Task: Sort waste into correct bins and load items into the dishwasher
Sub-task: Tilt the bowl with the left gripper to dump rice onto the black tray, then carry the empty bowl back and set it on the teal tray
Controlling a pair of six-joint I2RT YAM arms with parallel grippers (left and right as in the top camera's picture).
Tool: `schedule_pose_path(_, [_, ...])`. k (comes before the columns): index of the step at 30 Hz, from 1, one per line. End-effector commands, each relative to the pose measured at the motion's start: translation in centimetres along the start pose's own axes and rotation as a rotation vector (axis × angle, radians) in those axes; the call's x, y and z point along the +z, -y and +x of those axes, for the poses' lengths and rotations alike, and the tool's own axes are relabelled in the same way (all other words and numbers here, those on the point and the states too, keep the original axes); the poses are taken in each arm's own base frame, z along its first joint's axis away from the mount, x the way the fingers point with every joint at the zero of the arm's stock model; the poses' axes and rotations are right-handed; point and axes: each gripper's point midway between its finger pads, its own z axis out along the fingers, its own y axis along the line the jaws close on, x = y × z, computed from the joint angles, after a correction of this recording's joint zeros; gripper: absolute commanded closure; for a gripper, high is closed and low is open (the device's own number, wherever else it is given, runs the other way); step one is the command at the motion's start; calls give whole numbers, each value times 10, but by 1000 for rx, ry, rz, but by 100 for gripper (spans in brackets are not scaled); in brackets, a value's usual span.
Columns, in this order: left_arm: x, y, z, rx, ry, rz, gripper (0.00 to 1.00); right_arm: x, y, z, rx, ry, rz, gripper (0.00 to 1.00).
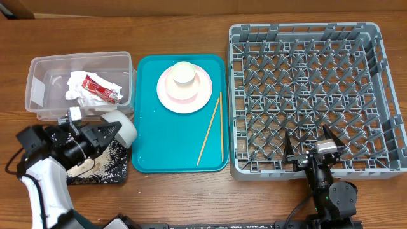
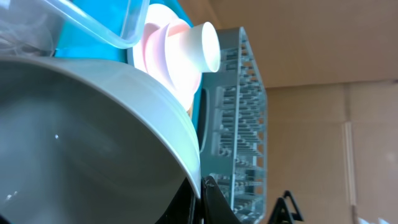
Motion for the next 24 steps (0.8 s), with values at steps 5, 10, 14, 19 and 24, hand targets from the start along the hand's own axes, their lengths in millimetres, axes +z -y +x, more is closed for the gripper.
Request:
schedule_pose_path(5, [-5, 39, -8, 139, 47, -229, 96, 0, 2, 2, -3, 1, 11, 0])
schedule_pose_path(10, [-2, 62, 2, 231, 61, -353, 96, 0, 2, 2, -3, 2, 11, 0])
schedule_pose_path(14, [13, 71, 22, 279, 18, -412, 96, 0, 2, 2, -3, 1, 11, 0])
schedule_pose_path(19, [42, 70, 51, 347, -73, -501, 96, 0, 2, 2, -3, 1, 11, 0])
schedule_pose_path(24, [63, 61, 73, 417, -118, -621, 96, 0, 2, 2, -3, 1, 11, 0])
